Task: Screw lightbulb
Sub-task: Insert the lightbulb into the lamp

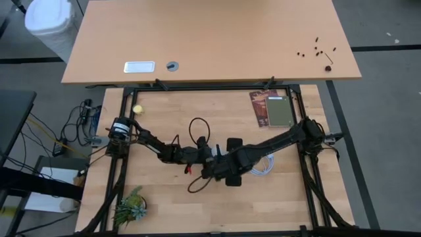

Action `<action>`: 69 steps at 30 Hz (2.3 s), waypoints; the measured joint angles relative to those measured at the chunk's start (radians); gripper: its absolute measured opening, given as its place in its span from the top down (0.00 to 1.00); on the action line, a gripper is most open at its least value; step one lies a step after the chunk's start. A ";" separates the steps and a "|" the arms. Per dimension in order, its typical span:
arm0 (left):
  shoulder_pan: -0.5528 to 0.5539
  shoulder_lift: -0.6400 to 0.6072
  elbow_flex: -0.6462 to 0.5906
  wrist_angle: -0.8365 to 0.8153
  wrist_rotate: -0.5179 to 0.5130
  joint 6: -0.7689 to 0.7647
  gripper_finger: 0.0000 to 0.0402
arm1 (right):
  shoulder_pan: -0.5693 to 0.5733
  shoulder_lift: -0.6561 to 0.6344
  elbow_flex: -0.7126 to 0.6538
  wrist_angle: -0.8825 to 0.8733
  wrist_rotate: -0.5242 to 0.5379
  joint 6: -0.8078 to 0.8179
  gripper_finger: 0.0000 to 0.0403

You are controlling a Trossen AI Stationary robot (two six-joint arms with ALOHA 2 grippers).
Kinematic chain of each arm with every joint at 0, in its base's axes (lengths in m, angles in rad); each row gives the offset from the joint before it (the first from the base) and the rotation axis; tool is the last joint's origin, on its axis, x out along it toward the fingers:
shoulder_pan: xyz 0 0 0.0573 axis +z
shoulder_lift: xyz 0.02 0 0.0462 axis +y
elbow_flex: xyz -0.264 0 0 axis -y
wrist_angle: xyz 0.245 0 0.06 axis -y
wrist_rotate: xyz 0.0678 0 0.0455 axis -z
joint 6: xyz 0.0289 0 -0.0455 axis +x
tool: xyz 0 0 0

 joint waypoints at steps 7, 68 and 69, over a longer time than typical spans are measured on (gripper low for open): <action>0.000 0.000 0.000 0.000 0.005 0.000 0.52 | 0.085 -0.053 -0.117 0.040 0.092 0.153 0.14; -0.010 0.002 -0.002 0.032 0.023 0.057 0.52 | -0.179 -0.195 -1.155 2.274 -0.143 -0.472 0.36; -0.010 0.002 -0.002 0.031 0.022 0.056 0.52 | -0.179 -0.195 -1.155 2.273 -0.143 -0.473 0.38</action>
